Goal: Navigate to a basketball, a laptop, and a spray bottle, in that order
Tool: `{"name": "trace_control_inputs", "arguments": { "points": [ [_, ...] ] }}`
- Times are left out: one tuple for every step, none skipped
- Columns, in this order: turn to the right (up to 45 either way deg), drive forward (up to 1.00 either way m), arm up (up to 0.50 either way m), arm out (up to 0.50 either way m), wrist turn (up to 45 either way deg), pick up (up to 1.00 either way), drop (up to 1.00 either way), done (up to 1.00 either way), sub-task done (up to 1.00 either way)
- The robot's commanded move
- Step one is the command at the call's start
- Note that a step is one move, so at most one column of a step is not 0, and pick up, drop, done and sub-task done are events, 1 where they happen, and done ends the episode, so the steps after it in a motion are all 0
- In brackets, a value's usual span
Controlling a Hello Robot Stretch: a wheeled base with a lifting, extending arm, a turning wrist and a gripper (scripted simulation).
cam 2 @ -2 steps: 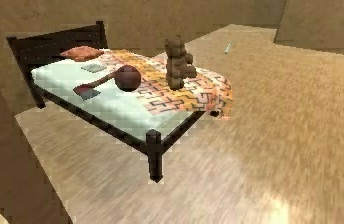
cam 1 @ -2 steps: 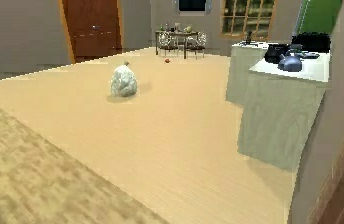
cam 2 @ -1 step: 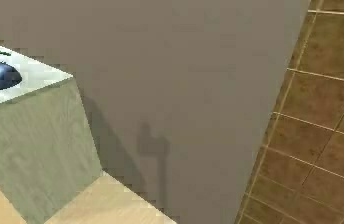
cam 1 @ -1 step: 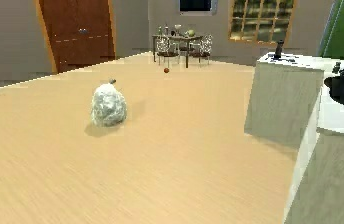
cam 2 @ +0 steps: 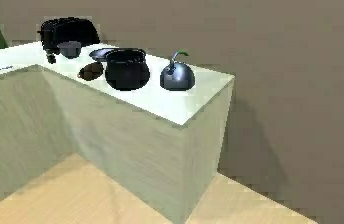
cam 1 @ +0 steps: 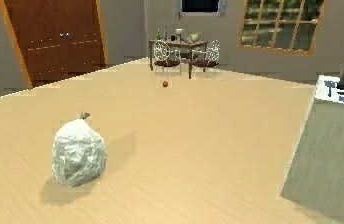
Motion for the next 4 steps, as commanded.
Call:
{"name": "trace_control_inputs", "arguments": {
  "points": [
    [0.0, 1.00, 0.00, 0.00, 0.0, 0.00, 0.00, 0.00, 0.00],
    [3.0, 0.00, 0.00, 0.00, 0.0, 0.00, 0.00, 0.00, 0.00],
    [0.0, 0.45, 0.00, 0.00, 0.0, 0.00, 0.00, 0.00, 0.00],
    [-3.0, 0.00, 0.00, 0.00, 0.0, 0.00, 0.00, 0.00, 0.00]
  ]
}}
